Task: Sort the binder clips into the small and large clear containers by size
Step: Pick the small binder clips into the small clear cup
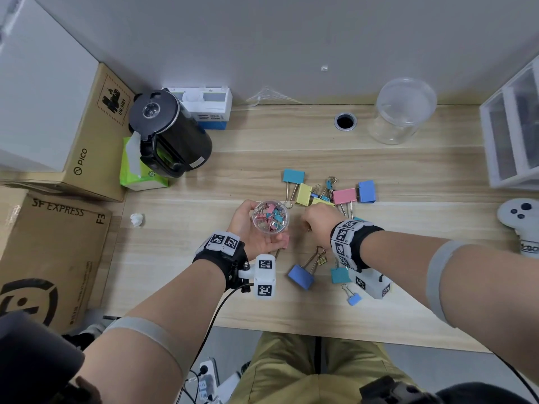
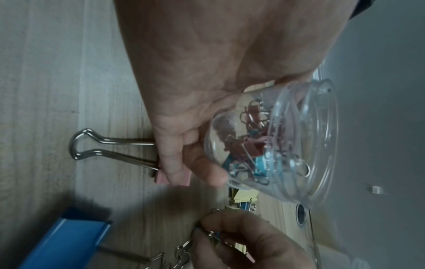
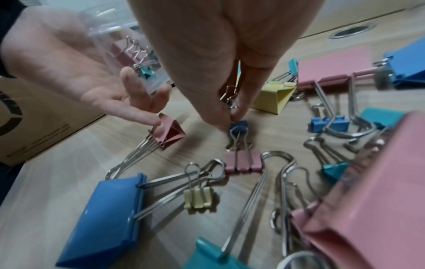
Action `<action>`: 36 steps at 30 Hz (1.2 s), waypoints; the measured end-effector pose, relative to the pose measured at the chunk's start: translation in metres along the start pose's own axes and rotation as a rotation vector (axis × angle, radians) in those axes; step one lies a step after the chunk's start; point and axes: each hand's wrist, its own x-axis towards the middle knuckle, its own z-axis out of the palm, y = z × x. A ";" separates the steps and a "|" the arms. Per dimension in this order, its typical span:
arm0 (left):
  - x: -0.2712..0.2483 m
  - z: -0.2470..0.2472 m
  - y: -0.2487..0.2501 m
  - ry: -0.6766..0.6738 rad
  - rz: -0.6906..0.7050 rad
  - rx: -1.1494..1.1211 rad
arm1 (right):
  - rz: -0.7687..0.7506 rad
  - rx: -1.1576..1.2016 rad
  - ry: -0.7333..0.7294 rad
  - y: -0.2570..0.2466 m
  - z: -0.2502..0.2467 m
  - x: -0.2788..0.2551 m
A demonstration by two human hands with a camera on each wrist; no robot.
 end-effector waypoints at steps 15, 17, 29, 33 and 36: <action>0.000 0.020 0.003 0.067 -0.023 0.088 | -0.215 0.569 0.243 -0.023 -0.085 -0.019; 0.001 0.024 0.004 0.067 -0.019 0.094 | -0.244 0.551 0.222 -0.027 -0.082 -0.020; 0.004 0.018 -0.003 0.001 -0.051 0.058 | -0.061 0.221 0.021 0.035 -0.042 -0.035; 0.004 0.019 -0.006 -0.030 -0.065 0.075 | -0.040 -0.075 -0.041 0.033 -0.013 -0.041; 0.005 0.017 -0.007 -0.024 -0.072 0.083 | -0.029 -0.187 -0.068 0.031 0.003 -0.038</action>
